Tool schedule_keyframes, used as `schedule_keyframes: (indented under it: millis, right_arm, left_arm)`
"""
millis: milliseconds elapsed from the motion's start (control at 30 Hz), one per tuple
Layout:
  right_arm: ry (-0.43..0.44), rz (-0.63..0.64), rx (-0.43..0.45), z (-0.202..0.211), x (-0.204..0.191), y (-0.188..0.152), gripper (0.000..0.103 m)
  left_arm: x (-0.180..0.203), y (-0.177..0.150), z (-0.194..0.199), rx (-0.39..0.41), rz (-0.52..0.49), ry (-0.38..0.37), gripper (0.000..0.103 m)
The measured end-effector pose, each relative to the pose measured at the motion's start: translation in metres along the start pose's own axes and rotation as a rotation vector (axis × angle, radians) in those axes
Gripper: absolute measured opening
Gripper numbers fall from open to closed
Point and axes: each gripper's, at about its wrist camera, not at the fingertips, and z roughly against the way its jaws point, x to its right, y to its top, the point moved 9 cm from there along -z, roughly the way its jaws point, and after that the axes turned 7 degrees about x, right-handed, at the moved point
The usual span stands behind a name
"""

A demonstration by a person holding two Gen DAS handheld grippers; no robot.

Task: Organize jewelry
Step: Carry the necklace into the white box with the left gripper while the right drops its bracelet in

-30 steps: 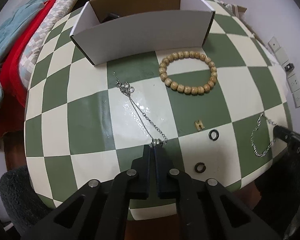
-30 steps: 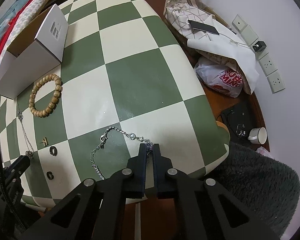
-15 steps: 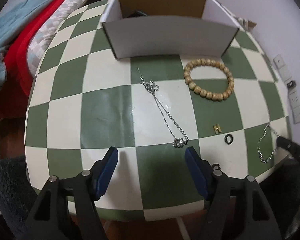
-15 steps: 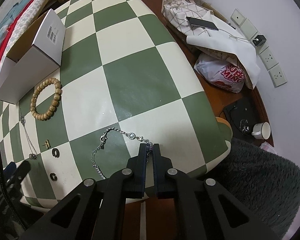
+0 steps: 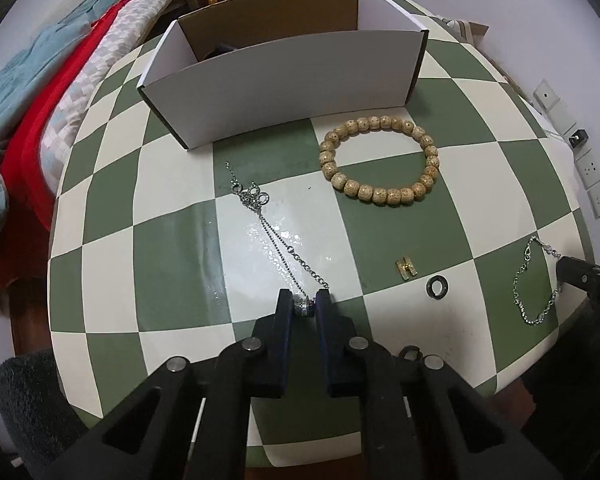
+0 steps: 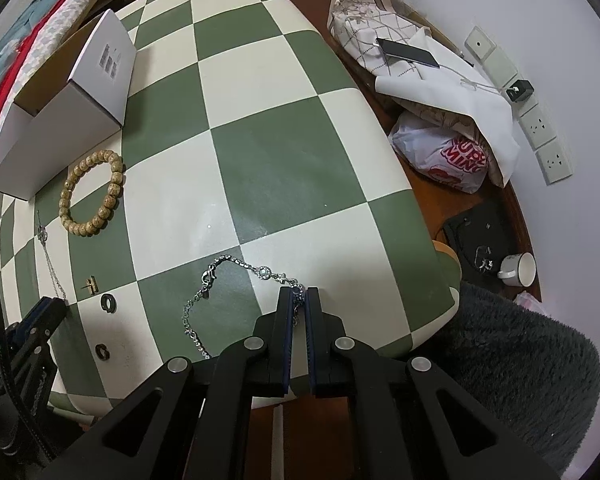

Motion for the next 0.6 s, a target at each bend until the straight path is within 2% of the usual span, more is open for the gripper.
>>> schedule_keyframes:
  millis: [100,400,600]
  right_arm:
    - [0.021,-0.006,0.024,0.006,-0.001,0.002,0.000]
    - [0.096,0.025,0.152,0.059,-0.024,0.028,0.000]
    - [0.163,0.051,0.221,0.098,-0.051,0.046,0.000]
  left_arm:
    - [-0.010,0.008,0.013,0.025,0.028,-0.010,0.008]
    - [-0.041,0.052,0.075,0.154,0.078,-0.059,0.008]
    - [-0.050,0.070,0.106,0.204,0.115,-0.094,0.008]
